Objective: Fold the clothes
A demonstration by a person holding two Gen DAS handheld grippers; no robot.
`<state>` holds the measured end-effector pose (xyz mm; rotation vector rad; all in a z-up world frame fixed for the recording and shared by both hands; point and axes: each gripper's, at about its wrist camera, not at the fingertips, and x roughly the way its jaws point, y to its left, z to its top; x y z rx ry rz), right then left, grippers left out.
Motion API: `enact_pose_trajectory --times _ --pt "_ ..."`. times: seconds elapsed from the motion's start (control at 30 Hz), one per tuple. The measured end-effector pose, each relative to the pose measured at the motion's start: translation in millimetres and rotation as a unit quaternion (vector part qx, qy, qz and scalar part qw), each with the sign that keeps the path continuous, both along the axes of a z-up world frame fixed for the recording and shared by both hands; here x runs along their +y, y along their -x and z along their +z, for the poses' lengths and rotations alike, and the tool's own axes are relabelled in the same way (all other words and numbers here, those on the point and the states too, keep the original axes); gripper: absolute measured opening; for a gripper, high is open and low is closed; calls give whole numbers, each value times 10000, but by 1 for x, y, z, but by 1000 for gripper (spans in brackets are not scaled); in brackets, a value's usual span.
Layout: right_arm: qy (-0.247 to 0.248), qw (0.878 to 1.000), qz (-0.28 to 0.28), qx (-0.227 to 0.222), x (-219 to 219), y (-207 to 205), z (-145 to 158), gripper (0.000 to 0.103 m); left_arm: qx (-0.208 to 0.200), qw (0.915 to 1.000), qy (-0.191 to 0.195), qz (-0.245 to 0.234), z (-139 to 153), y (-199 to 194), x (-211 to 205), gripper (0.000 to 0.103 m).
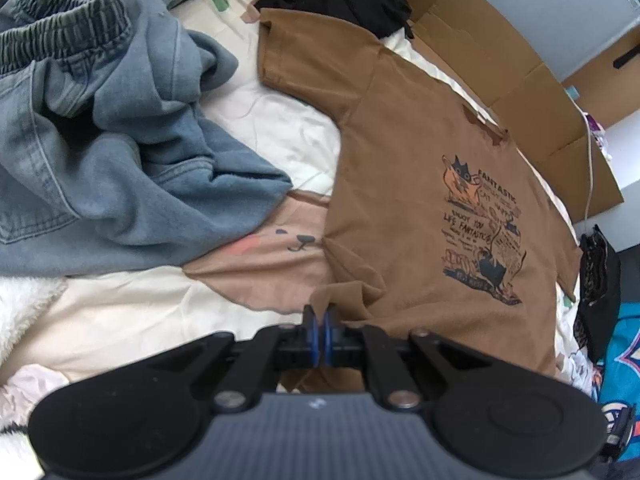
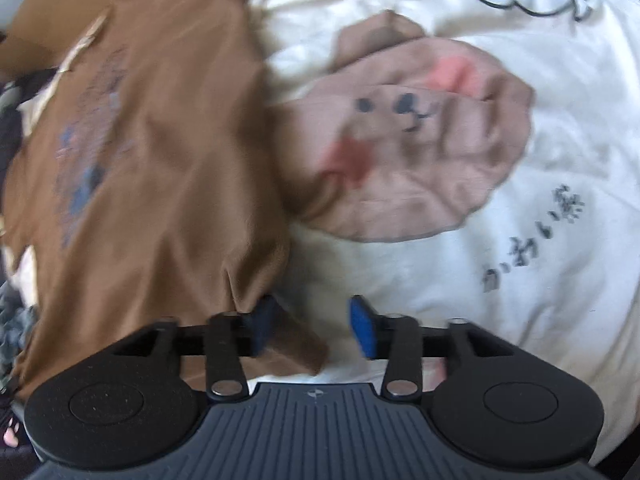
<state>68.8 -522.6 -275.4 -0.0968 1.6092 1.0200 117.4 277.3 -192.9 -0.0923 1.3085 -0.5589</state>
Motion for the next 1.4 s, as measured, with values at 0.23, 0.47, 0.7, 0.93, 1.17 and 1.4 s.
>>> enact_pose_trajectory --times 0.23,0.47,0.7,0.93,1.17,1.4 --pt "-230 9990 376 6 10 21 -1 62 62 10000 -62 35 -4 5 1 4" --pt "-586 9969 244 470 15 32 10 62 71 9999 -136 -28 -5 9 5 4" --pt "-665 9950 147 731 19 36 13 62 122 9998 -165 -11 -9 10 8 4" --pt "-560 9981 -61 257 2 20 43 61 117 9997 -193 -59 -9 11 11 4" --pt "45 9982 -253 -539 -21 4 33 59 138 9997 -175 -24 -11 12 11 4" --pt "830 9938 -297 -678 -27 0 -7 58 158 9997 -187 -12 -15 12 12 4"
